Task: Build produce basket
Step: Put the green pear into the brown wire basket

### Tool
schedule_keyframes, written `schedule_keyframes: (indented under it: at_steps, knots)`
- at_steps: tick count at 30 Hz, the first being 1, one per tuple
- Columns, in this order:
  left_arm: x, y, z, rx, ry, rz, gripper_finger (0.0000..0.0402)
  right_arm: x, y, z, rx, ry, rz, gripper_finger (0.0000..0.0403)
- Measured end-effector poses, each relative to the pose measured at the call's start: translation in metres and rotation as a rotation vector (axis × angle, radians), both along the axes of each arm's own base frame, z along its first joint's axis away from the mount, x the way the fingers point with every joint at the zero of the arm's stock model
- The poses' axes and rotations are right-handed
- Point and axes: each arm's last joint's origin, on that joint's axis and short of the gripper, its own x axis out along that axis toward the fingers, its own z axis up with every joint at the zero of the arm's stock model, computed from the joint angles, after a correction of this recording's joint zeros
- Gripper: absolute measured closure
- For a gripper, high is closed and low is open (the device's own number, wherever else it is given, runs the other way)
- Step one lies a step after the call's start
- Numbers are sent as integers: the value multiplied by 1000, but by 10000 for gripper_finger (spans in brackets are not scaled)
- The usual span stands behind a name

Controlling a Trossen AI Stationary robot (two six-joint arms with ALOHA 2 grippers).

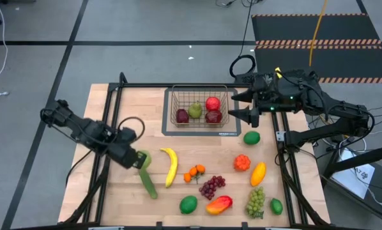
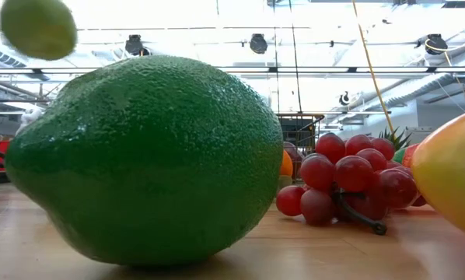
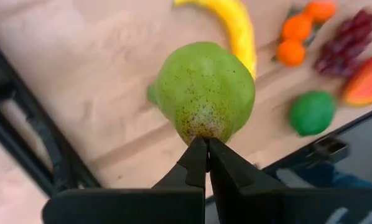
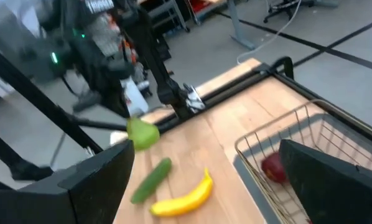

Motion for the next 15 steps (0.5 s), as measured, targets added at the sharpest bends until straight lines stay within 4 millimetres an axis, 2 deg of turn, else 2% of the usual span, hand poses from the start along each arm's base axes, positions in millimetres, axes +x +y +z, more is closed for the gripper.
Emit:
schedule_keyframes:
  at_steps: [6,15]
  knots:
    - [11,17,16,38,-123,25,398,-5,0,-4,-60,59,22,8]
    - [36,39,40,132,-413,44,398,-13,1,-8,-131,121,52,8]
